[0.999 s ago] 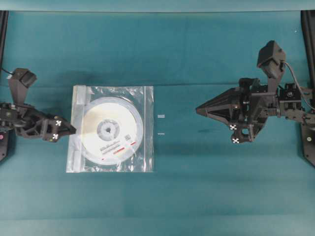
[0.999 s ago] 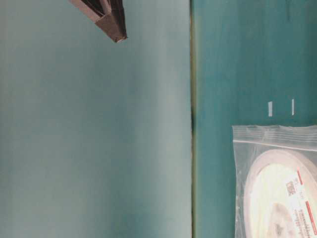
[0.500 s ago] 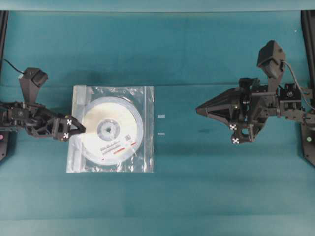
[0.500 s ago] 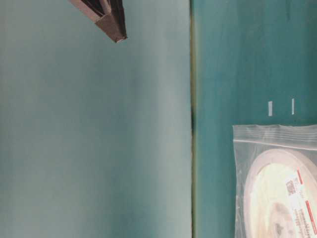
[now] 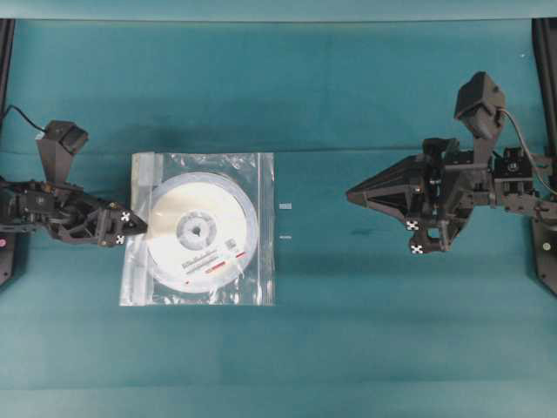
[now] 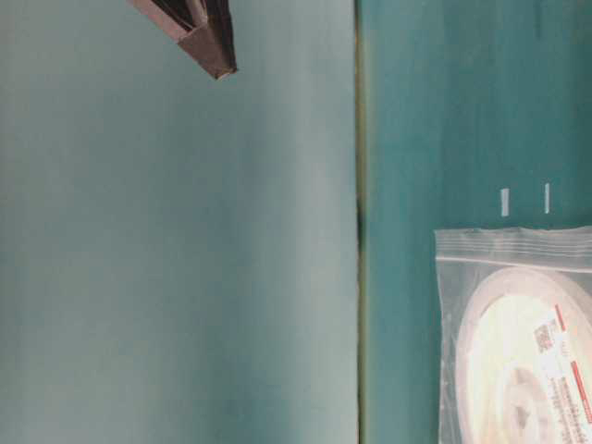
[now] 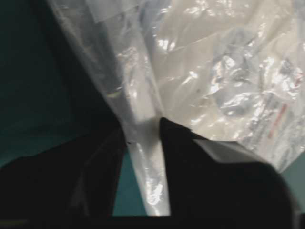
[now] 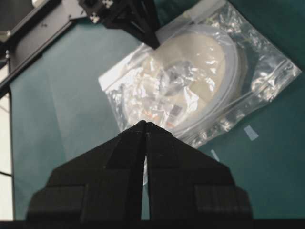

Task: Take out the reel from the clear zip bag.
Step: 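Pinch the bag's left edge with the left gripper and hold it, then reach the right gripper over the bag to the reel's right rim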

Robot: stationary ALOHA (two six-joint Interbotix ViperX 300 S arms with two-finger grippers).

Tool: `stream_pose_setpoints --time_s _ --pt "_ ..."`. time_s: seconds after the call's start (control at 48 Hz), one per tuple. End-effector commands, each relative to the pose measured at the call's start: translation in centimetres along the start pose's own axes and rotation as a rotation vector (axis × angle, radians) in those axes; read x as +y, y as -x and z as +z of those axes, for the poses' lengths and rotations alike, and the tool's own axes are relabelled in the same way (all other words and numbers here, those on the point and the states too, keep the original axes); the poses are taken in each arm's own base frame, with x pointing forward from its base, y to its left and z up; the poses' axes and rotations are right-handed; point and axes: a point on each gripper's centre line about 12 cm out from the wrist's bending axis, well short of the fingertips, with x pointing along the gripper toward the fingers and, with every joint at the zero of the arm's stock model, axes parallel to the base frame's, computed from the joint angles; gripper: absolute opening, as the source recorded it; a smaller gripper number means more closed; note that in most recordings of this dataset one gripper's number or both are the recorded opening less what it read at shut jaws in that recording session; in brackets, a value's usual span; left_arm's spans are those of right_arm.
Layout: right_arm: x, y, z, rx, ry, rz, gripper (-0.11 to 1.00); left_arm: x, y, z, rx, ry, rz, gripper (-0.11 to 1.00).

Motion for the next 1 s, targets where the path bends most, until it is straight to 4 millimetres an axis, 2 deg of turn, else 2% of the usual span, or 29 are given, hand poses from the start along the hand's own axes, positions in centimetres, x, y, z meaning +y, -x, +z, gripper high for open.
stream_pose_setpoints --time_s 0.0,0.125,0.333,0.604,0.874,0.979 --pt "0.5 0.0 0.6 -0.023 -0.010 0.014 0.00 -0.3 -0.1 0.0 0.002 -0.013 -0.008 0.28" --pt "0.5 0.1 0.7 -0.025 -0.010 0.017 0.00 0.0 0.0 -0.1 0.004 -0.012 -0.002 0.15" --pt "0.4 0.0 0.6 -0.020 -0.010 0.013 0.00 0.1 0.4 -0.2 0.001 -0.012 -0.009 0.15" --pt "0.1 -0.1 0.0 0.022 -0.026 -0.008 0.00 -0.6 1.3 0.1 -0.016 -0.021 -0.050 0.03" --pt "-0.8 -1.6 -1.5 0.080 -0.091 -0.062 0.00 -0.5 1.5 0.1 -0.015 -0.020 -0.045 0.03" --pt "-0.8 -2.7 -1.8 0.099 -0.120 -0.083 0.01 -0.5 1.5 0.1 -0.015 -0.020 -0.045 0.03"
